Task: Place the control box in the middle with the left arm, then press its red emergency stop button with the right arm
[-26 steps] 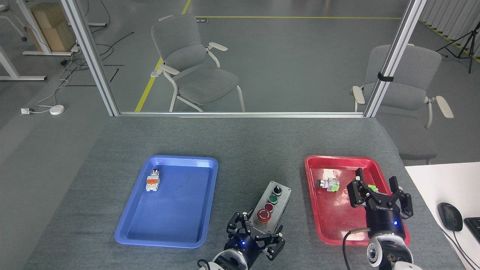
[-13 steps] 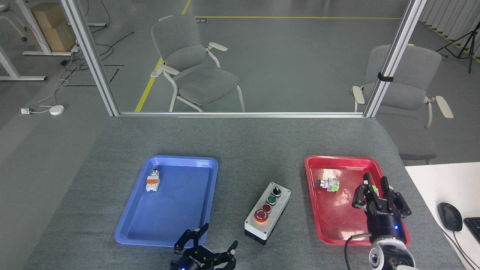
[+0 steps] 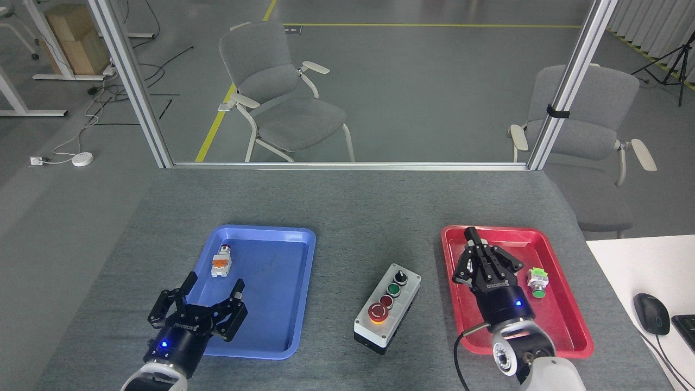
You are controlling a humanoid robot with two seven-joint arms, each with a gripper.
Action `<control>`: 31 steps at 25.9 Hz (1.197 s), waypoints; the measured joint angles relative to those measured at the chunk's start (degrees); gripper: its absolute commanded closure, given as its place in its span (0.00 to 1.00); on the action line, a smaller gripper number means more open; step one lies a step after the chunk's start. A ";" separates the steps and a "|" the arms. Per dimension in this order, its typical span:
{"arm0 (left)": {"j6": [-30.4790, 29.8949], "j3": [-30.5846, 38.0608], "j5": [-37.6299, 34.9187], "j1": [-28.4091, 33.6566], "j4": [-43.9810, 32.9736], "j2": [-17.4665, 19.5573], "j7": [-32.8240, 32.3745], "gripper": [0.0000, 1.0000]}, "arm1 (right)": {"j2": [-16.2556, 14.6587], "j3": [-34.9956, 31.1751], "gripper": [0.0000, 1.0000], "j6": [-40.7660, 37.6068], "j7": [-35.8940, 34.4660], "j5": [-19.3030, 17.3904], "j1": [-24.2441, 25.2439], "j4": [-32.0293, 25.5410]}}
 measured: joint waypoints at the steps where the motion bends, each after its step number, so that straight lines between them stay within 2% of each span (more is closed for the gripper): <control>1: 0.04 0.77 1.46 -0.64 0.51 -0.02 0.00 0.01 | 0.05 2.15 1.00 -0.07 -0.04 0.03 -0.50 0.44; 5: 0.19 2.22 6.80 -3.16 2.46 0.14 -0.13 0.01 | 1.05 11.30 1.00 -0.28 2.01 0.07 -1.67 3.59; 11: 0.20 2.60 8.08 -5.68 6.51 0.78 -0.15 0.01 | 3.34 18.25 1.00 -0.29 5.39 0.15 -1.90 6.81; 20: 0.21 3.30 8.14 -6.09 7.87 0.81 -0.16 0.01 | 4.95 20.79 1.00 -0.28 5.90 0.17 -1.72 9.98; 31: 0.27 3.62 7.89 -6.10 7.71 0.85 -0.32 0.01 | 5.20 20.73 1.00 0.25 6.02 0.00 -1.46 11.99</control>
